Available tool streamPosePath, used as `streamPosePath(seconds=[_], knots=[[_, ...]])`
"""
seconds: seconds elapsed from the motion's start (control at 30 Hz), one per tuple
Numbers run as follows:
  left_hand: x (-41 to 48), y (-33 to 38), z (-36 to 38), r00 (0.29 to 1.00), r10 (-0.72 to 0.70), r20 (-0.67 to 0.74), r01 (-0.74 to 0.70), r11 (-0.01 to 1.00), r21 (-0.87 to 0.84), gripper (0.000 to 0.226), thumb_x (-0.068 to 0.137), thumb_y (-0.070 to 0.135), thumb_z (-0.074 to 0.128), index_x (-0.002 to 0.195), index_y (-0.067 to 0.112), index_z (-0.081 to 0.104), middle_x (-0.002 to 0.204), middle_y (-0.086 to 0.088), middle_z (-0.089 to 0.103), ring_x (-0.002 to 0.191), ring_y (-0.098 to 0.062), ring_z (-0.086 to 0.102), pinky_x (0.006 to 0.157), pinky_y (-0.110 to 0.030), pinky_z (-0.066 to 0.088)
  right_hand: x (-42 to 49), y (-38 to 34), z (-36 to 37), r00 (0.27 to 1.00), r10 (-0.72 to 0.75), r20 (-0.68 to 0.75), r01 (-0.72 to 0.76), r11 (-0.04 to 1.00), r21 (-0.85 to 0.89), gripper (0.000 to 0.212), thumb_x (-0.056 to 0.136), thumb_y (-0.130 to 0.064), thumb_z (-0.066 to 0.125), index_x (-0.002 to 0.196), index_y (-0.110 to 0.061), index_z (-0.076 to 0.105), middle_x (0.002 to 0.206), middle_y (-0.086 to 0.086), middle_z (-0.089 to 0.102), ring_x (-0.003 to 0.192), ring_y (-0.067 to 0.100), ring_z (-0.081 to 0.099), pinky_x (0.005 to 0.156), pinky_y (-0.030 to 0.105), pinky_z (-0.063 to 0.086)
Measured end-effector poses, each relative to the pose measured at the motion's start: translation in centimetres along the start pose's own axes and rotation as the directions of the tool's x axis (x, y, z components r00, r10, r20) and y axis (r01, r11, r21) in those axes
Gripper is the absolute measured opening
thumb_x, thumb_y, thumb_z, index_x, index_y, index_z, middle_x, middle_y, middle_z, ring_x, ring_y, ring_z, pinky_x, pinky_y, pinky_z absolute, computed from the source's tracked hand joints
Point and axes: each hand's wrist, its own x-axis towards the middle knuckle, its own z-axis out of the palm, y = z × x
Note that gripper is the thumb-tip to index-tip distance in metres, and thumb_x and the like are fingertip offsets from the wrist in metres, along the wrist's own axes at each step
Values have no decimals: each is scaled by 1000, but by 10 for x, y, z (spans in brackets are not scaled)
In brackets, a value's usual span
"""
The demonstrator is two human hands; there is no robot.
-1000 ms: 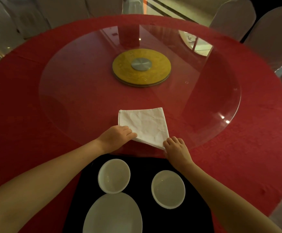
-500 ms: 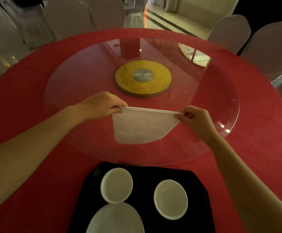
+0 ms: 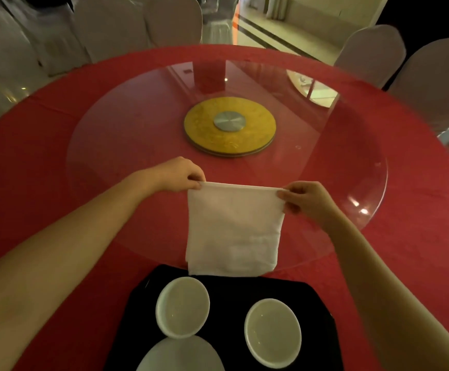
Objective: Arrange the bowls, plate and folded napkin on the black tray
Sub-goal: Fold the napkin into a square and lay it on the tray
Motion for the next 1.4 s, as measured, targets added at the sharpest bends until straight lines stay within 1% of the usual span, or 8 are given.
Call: streamPosePath(seconds=[0.13, 0.3, 0.47, 0.67, 0.87, 1.03, 1.2, 1.4], knots=[[44, -17, 26, 994, -104, -44, 106, 993, 44, 20, 85, 18, 58, 102, 18, 70, 108, -5, 71, 100, -23, 62, 86, -36, 49, 45, 30, 21, 986, 151, -70, -142, 983, 121, 8, 82, -9, 67, 84, 0, 69, 61, 12, 66, 48, 15, 66, 44, 21, 53], [69, -25, 48, 974, -185, -135, 187, 982, 4, 20, 87, 20, 55, 101, 18, 70, 108, -6, 70, 100, -27, 62, 82, -35, 48, 78, 62, 37, 962, 206, -178, -187, 976, 116, 9, 82, -7, 65, 74, -8, 69, 61, 10, 67, 52, 18, 68, 55, 29, 60], [78, -25, 61, 938, -277, -208, 236, 951, -200, 20, 86, 6, 49, 90, 8, 69, 73, -10, 71, 58, -22, 66, 68, -33, 56, 89, 70, 43, 960, 123, -252, -114, 992, 47, 9, 81, -10, 65, 76, -11, 72, 62, 5, 69, 50, 8, 66, 53, 15, 55], [61, -25, 76, 851, -357, -384, 208, 902, -378, 15, 79, 3, 57, 85, 4, 70, 86, -15, 74, 81, -26, 66, 71, -31, 49, 75, 59, 44, 962, 22, -273, 0, 997, 80, 10, 84, -9, 63, 88, -6, 71, 73, 10, 71, 64, 15, 69, 60, 21, 59], [-9, -13, 125, 850, -215, -481, 41, 937, -346, 9, 79, 1, 64, 84, 6, 69, 89, -10, 70, 78, -20, 64, 71, -33, 53, 14, 74, 42, 972, -152, -181, 129, 983, -131, 14, 79, -13, 70, 92, -15, 73, 89, -10, 69, 77, 1, 65, 72, 13, 53], [-39, -5, 164, 885, -154, -439, 22, 957, -289, 13, 77, -1, 66, 87, 6, 70, 100, -8, 72, 90, -22, 68, 79, -32, 55, -28, 103, 50, 961, -264, -80, 241, 945, -221, 16, 78, -5, 69, 93, -10, 73, 101, 2, 71, 93, 12, 66, 86, 26, 51], [-48, 6, 176, 891, -67, -449, -4, 988, -156, 12, 72, -2, 71, 81, 6, 71, 91, -6, 73, 79, -24, 69, 65, -35, 58, -39, 124, 53, 944, -330, 14, 306, 860, -408, 16, 78, -4, 69, 91, -11, 74, 104, 5, 72, 102, 19, 64, 90, 38, 52], [-51, 15, 175, 901, 49, -431, -57, 998, -4, 11, 68, -1, 73, 72, 7, 67, 75, -4, 69, 72, -24, 64, 56, -35, 55, -40, 135, 55, 934, -355, -33, 302, 837, -456, 19, 76, -5, 71, 93, -13, 74, 107, 3, 71, 109, 21, 61, 91, 39, 52]])
